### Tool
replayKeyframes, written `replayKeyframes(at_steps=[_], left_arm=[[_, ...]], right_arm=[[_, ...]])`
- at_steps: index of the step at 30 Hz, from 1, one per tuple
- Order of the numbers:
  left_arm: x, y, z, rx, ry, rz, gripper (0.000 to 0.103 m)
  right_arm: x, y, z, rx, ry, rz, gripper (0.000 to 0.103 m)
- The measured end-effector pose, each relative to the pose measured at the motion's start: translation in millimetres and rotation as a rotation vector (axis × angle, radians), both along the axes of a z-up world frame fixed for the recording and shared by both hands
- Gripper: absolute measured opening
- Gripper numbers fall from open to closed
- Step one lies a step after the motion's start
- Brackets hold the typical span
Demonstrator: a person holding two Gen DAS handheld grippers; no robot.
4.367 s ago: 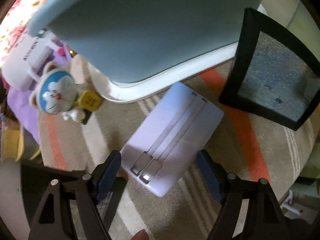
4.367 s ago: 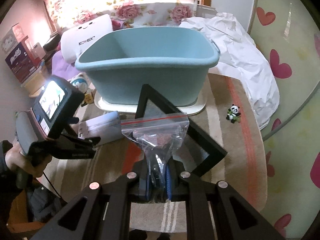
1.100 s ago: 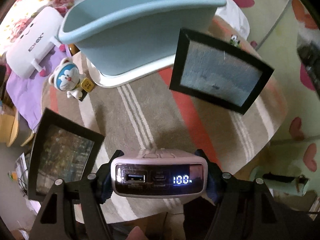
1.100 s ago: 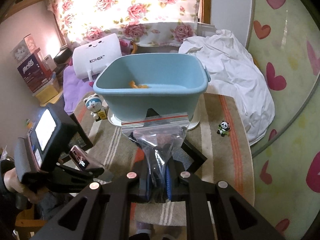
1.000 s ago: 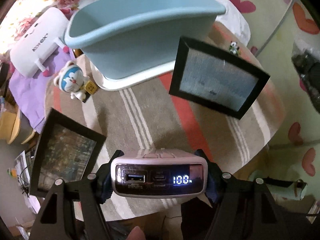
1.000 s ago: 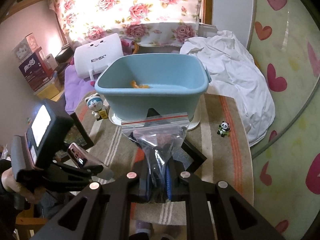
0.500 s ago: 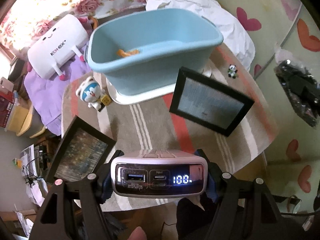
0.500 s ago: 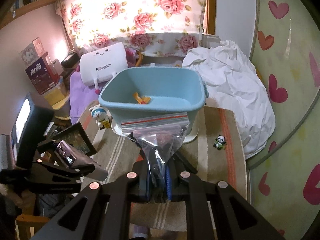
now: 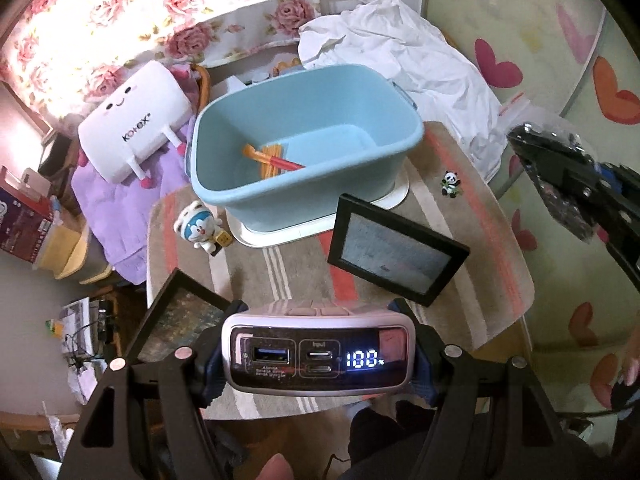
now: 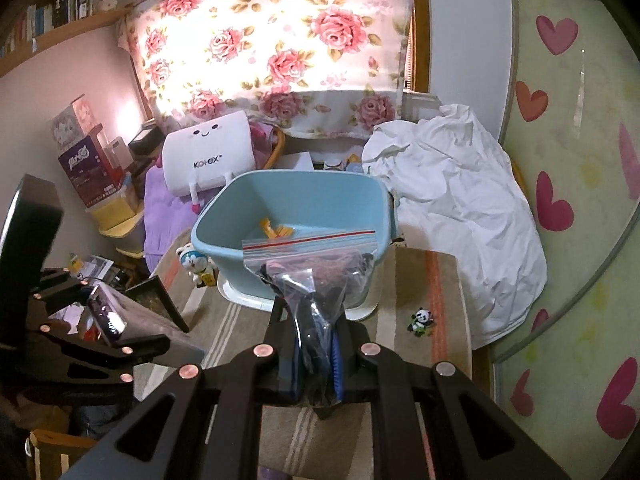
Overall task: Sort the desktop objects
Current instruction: 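Carry the power bank with the left tool while the right tool carries the zip bag toward the basin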
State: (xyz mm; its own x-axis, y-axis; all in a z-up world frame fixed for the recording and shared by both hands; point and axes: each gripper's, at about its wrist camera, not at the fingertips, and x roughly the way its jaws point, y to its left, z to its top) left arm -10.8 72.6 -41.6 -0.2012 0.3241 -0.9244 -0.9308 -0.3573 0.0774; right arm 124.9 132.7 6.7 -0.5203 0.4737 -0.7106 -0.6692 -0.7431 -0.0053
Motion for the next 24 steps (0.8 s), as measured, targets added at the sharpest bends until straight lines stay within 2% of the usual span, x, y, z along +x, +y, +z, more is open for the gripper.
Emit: replayKeyframes(at_steps=[9,24], left_arm=[[28.6,8.8,33.7,0.026,0.012,0.015,0.075],[38.3,22.7,49.6,0.043,0.041,0.076,0.075]], right_arm=[[17.4,11.6,21.9,0.011,0.018,0.027,0.012],[21.0,26.8,34.4,0.043,0.015,0.088,0.012]])
